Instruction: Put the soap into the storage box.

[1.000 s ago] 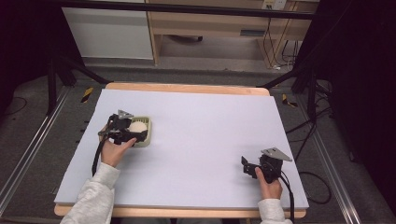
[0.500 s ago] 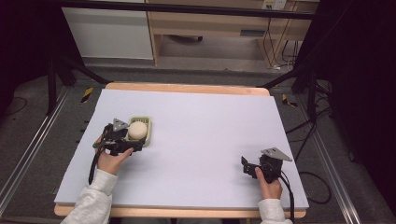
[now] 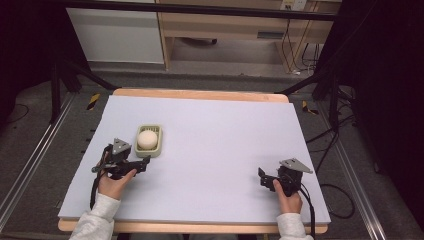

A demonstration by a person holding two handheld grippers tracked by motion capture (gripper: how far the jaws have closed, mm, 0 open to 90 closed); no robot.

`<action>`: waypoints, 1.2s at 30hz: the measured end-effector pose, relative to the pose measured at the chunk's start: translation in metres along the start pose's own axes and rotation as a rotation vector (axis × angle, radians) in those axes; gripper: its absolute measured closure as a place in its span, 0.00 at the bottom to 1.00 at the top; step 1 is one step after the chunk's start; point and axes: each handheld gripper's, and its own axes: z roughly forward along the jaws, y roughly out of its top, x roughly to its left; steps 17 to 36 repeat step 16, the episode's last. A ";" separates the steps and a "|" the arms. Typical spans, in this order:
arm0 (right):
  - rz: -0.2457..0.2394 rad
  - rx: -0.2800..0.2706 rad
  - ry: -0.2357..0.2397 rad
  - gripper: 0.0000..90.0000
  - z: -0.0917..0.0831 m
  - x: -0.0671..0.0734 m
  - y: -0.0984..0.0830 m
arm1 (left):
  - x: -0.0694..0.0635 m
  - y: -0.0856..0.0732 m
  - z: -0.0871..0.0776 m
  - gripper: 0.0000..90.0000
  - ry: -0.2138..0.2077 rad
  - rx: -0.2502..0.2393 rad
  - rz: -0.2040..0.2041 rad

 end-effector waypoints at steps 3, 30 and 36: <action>0.001 -0.001 -0.002 0.04 0.000 0.000 0.000 | 0.003 -0.007 -0.004 0.23 -0.002 -0.003 -0.003; 0.009 0.001 0.002 0.04 -0.001 0.000 0.000 | 0.014 -0.033 -0.020 0.24 0.017 0.023 0.010; 0.009 0.001 0.002 0.04 -0.001 0.000 0.000 | 0.014 -0.033 -0.020 0.24 0.017 0.023 0.010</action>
